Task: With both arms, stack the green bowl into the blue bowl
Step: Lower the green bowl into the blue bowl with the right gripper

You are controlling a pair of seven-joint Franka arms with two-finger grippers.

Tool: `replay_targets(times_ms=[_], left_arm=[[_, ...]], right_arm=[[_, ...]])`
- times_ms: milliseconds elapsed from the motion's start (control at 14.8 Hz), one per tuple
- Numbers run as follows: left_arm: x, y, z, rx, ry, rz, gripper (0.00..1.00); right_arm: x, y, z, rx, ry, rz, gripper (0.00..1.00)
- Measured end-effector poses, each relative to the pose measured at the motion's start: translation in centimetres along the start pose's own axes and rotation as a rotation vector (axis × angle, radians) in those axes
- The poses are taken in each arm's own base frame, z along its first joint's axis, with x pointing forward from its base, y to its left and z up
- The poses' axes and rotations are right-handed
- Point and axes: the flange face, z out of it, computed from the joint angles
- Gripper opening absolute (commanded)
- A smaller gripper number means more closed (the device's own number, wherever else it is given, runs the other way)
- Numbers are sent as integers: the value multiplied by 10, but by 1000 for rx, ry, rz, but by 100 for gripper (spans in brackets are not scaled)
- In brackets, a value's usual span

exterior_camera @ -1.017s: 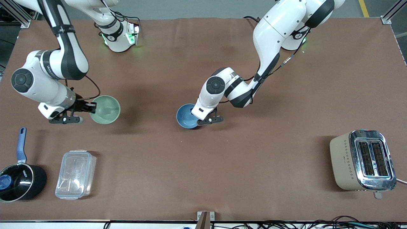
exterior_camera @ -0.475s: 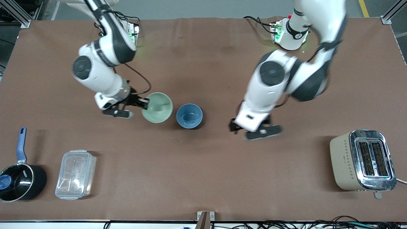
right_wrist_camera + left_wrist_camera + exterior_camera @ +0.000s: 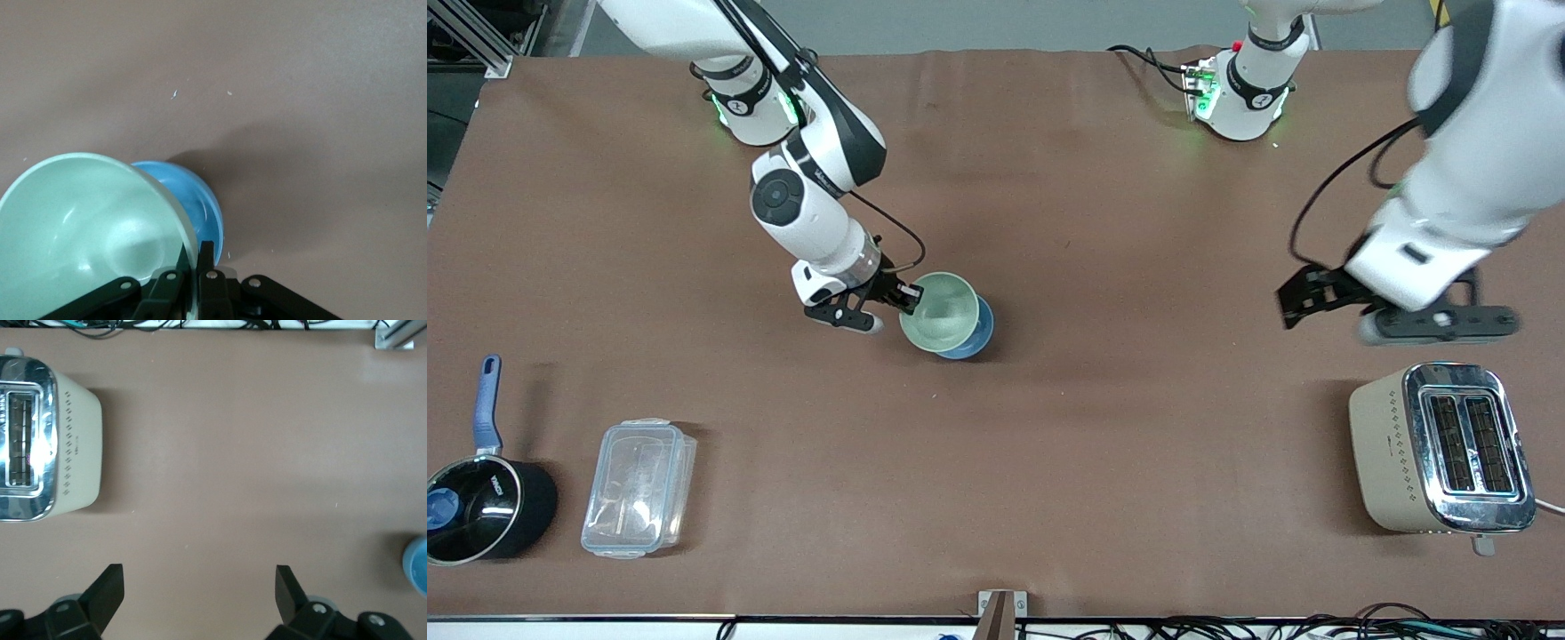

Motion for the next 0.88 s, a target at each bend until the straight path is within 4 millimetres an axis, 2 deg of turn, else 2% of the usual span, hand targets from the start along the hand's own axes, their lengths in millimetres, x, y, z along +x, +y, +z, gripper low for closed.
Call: replay_targets(times_ms=[68,203,407,610,881], left_arm=[[-3,-16,-6,-9,-16,6,100],[-13,-31,-19,-7,-36,10,100],[-33,-34,-36,10,-47,42,100],[-55,-50,-47,27,-88,58,100],[-70,-58,-53,34,-92,59,100]], right_arm=[[3,-3,5,-13,11,5,0],[5,-9,14,-30,26,11,0],[2,-13,25,-45,28,10,0],[-4,-16,32,-50,17,-1,1],[-11,-19,39,-62,15,-23,2]])
